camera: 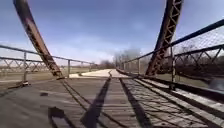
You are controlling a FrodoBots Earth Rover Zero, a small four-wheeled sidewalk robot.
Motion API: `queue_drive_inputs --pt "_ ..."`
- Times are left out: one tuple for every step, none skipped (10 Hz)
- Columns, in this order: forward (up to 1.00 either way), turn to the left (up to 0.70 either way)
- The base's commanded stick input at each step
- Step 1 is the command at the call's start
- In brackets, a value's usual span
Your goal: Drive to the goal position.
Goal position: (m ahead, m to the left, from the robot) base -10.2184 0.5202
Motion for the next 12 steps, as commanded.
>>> queue_drive_inputs --pt "1.00 0.00" --pt "1.00 0.00" --pt "1.00 0.40" --pt "1.00 0.40" --pt "1.00 0.40" --pt "1.00 0.31" --pt "1.00 0.12" --pt "1.00 0.00" --pt "1.00 0.00" --pt "1.00 0.00" --pt "1.00 0.00" --pt "1.00 0.00"
